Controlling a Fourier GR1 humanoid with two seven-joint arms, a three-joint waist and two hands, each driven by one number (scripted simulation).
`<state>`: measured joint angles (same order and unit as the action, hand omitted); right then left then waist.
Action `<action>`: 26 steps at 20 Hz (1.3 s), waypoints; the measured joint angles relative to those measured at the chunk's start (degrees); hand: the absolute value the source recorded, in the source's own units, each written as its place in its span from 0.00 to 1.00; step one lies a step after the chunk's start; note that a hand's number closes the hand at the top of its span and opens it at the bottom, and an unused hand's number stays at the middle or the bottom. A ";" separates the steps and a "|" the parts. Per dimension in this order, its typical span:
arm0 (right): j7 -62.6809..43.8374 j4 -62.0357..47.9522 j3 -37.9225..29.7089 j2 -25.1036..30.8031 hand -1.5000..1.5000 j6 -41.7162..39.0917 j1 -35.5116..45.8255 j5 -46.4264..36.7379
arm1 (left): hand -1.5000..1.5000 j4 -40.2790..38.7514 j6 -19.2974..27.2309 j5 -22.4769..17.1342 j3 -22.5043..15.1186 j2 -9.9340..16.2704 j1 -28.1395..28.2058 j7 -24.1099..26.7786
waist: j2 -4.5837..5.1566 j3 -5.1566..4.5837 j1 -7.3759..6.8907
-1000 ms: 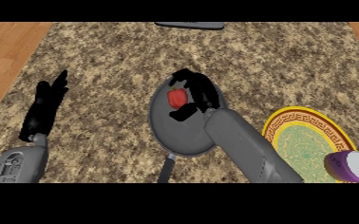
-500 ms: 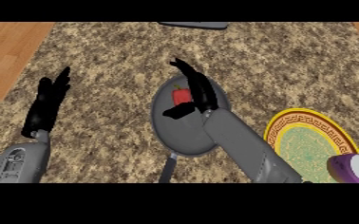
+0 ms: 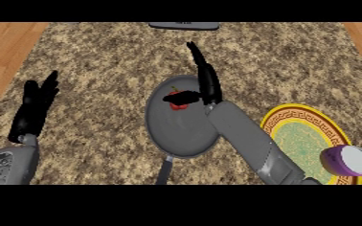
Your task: Pick the bell pepper from the plate and place it in the pan
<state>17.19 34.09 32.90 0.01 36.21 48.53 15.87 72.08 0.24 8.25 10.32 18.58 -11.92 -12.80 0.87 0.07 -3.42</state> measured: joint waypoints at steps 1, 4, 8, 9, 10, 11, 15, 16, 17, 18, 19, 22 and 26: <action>0.56 -0.41 -1.15 0.55 0.00 -0.51 0.02 0.33 | 0.50 0.57 0.15 0.02 0.11 -0.05 0.86 0.00 | -0.17 -0.01 0.51; 1.39 -0.55 -4.30 2.71 0.00 -2.27 -0.55 1.14 | 0.50 1.60 0.36 0.06 0.48 0.11 1.40 -1.23 | -0.51 -0.03 1.81; 4.04 2.75 -7.92 8.98 0.00 -6.89 -4.80 2.75 | 0.50 2.92 0.75 -0.13 1.11 -0.02 2.90 -1.77 | -0.84 -0.04 2.98; 4.27 3.76 -8.88 11.03 0.00 -8.62 -5.59 3.30 | 0.50 2.85 0.75 -0.11 1.16 -0.06 3.11 -1.62 | -0.87 -0.04 3.20; 3.44 5.52 -9.43 13.02 0.00 -10.16 -6.26 3.66 | 0.50 3.16 1.00 -0.05 1.15 -0.30 3.19 -2.01 | -0.95 -0.05 3.44; 2.91 7.13 -10.04 15.11 0.00 -11.94 -7.21 4.09 | 0.50 2.80 0.98 -0.14 1.42 -0.27 3.54 -1.37 | -1.00 -0.06 3.63; 3.65 12.55 -12.62 22.38 0.00 -18.82 -12.96 5.45 | 0.50 3.70 0.56 -0.28 1.65 -0.21 4.53 -1.62 | -1.07 -0.08 3.91; 4.09 12.97 -13.61 24.11 0.00 -21.06 -13.91 6.00 | 0.50 3.55 0.76 -0.05 1.54 -0.33 4.17 -1.76 | -1.03 -0.07 3.90; 4.53 13.76 -14.60 26.14 0.00 -23.14 -15.25 6.65 | 0.50 4.52 0.64 -0.25 1.66 -0.32 4.90 -1.94 | -1.05 -0.07 3.87; 4.28 15.48 -15.21 27.85 0.00 -24.75 -16.72 6.98 | 0.50 4.92 0.44 -0.38 1.89 -0.15 5.31 -1.87 | -1.07 -0.07 3.90; 4.75 16.01 -15.99 29.50 0.00 -26.54 -17.92 7.21 | 0.50 5.58 0.73 -0.12 1.65 -0.35 5.03 -2.64 | -1.06 -0.08 3.88; 5.30 17.65 -18.44 33.13 0.00 -31.19 -20.91 7.40 | 0.50 4.83 0.45 -0.14 1.79 -0.69 5.37 -1.57 | -0.99 -0.07 3.76; 7.58 15.61 -22.12 37.02 0.00 -37.99 -22.34 6.97 | 0.50 6.22 0.52 0.22 1.70 -0.99 5.85 -2.29 | -0.90 -0.06 3.40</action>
<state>24.76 49.69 10.78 37.03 -1.78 26.20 22.84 78.30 0.76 8.48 12.02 17.59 -6.06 -15.09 -0.03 0.01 -0.02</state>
